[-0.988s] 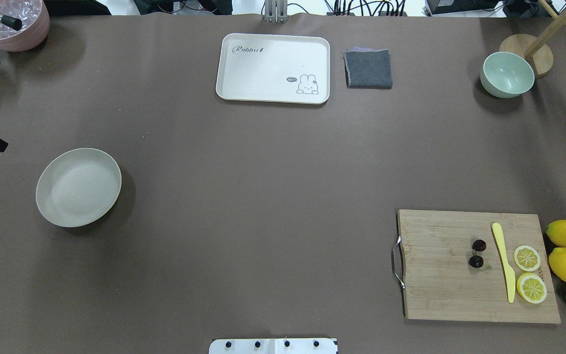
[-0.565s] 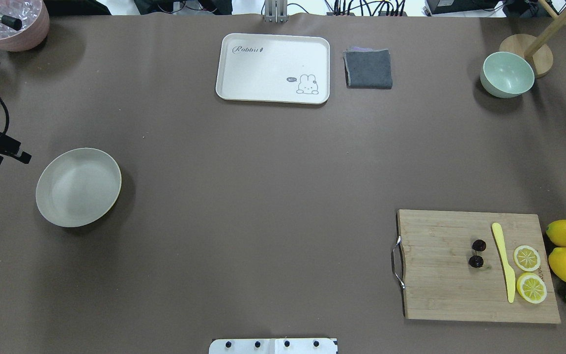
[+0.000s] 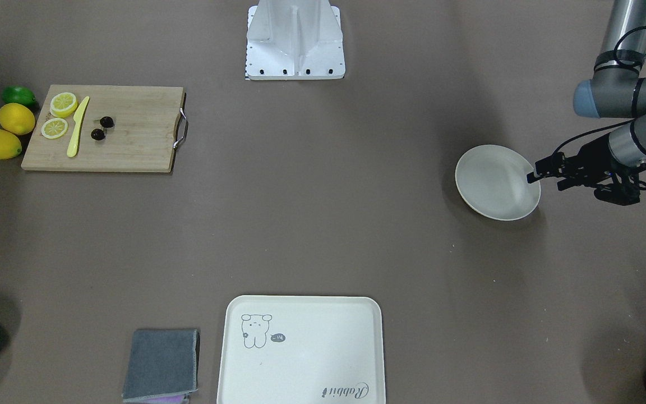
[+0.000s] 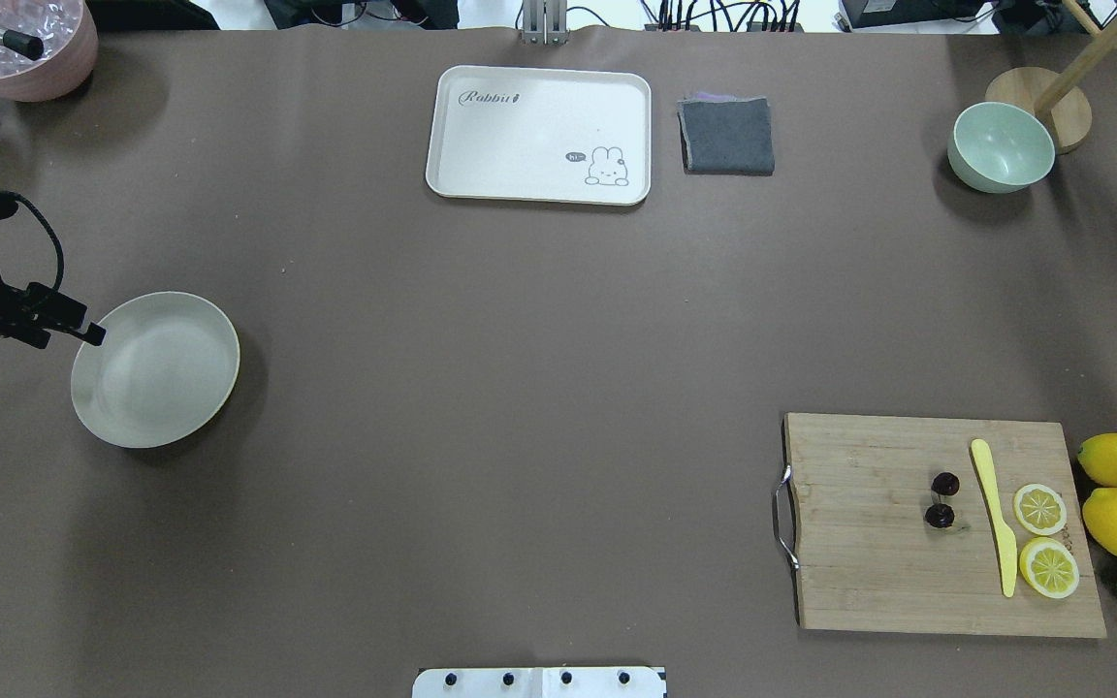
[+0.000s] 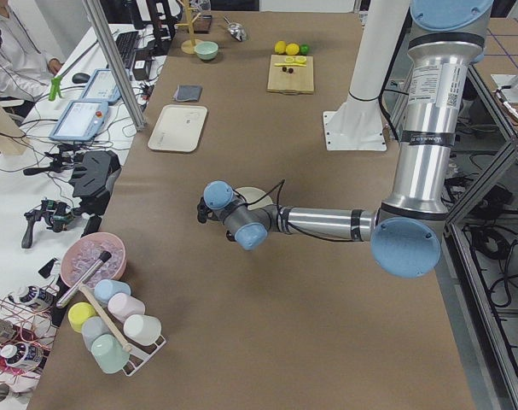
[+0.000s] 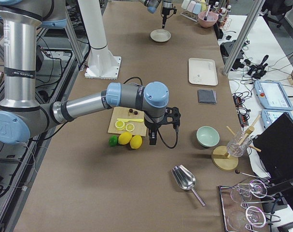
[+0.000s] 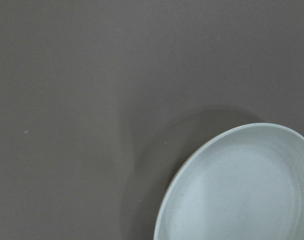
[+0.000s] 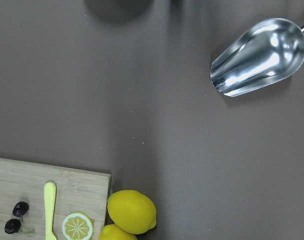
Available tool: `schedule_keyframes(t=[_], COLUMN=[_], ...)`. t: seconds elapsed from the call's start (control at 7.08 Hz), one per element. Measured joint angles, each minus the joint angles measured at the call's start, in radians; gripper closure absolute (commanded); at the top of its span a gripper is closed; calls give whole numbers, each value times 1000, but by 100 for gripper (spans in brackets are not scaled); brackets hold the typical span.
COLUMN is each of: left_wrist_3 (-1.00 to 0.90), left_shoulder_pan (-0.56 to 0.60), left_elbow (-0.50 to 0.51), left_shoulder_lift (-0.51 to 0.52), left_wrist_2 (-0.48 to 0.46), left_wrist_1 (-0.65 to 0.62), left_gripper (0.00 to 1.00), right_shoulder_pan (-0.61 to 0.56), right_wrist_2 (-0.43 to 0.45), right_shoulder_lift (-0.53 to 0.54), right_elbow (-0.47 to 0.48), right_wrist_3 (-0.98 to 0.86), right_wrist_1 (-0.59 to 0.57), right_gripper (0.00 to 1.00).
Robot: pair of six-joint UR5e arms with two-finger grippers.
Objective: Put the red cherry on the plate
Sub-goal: 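Grip the white bowl rim with the left gripper and lift it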
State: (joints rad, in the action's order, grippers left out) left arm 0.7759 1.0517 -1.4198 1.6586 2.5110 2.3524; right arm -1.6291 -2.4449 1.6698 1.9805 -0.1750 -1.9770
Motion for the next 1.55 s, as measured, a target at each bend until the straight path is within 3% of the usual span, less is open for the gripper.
schedule_keyframes(t=[0.14, 0.42, 0.56, 0.85, 0.99, 1.55], left_wrist_3=[26, 81, 103, 114, 112, 107], left_shoulder_pan=[-19, -51, -57, -60, -61, -62], left_elbow=[11, 41, 46, 47, 48, 52], left_shoulder_lift=[-3, -6, -7, -8, -9, -76], left_wrist_2=[-28, -62, -66, -65, -61, -53], left_wrist_1=[39, 125, 149, 175, 190, 343], left_gripper=[12, 35, 55, 81, 100, 100], right_shoulder_pan=[0, 0, 0, 0, 0, 0], right_wrist_2=[0, 0, 0, -2, -2, -2], right_shoulder_lift=[0, -1, 0, 0, 1, 2], right_elbow=[0, -1, -1, 0, 0, 0], right_wrist_3=[0, 0, 1, 1, 2, 2], right_wrist_1=[1, 1, 1, 1, 1, 0], right_gripper=[0, 0, 0, 0, 0, 0])
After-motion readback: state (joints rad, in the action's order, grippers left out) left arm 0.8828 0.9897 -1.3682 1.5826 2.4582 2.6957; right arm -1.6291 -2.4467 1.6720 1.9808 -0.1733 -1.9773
